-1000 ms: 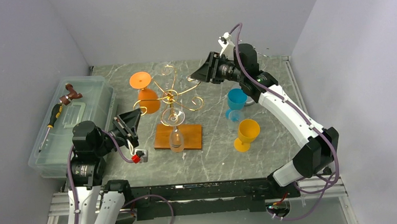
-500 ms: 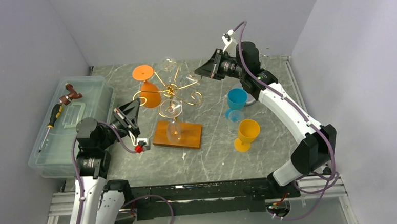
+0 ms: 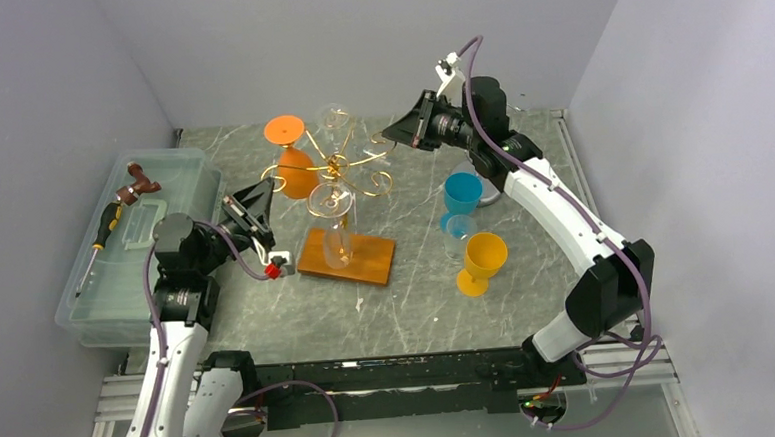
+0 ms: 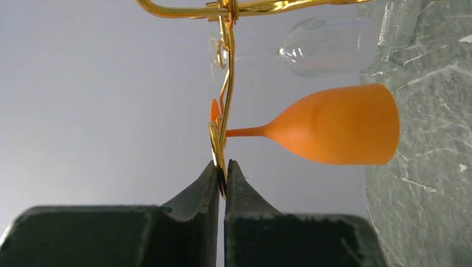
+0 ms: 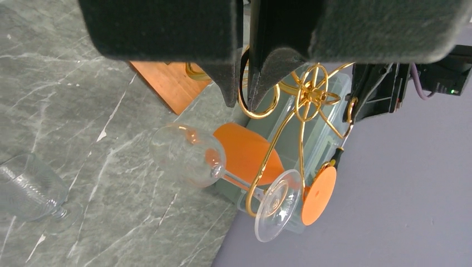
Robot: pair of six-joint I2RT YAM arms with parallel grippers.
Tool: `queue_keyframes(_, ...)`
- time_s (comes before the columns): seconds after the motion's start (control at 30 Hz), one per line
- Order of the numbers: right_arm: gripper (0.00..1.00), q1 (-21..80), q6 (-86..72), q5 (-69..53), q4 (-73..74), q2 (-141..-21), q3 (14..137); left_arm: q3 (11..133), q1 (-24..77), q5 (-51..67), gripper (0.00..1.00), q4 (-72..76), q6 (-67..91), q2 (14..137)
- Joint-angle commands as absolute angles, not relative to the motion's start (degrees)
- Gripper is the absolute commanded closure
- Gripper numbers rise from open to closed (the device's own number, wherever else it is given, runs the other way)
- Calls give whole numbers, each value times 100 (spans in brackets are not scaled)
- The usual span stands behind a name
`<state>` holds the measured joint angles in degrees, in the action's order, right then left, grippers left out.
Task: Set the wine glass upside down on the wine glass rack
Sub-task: Move the wine rack to the center of the board.
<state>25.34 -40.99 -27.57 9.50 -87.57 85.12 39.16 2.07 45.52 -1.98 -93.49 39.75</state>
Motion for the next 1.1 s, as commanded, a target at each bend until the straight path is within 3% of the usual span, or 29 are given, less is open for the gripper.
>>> queue_keyframes(0.0, 100, 2815, -3661, -3486, -114, -8694, 9201, 3920, 264, 4404, 100, 107, -9462, 4398)
queue_keyframes(0.2, 100, 2861, -3482, -3546, -94, -8897, 9647, 4183, 265, 4249, 100, 832, -9403, 4875)
queue_keyframes(0.63, 100, 2856, -3559, -3626, -84, -9662, 10162, 4784, 212, 4169, 100, 975, -9502, 5778)
queue_keyframes(1.07, 100, 2847, -3800, -3588, -579, -9921, 9444, 5388, 37, 4117, 100, 849, -9754, 6471)
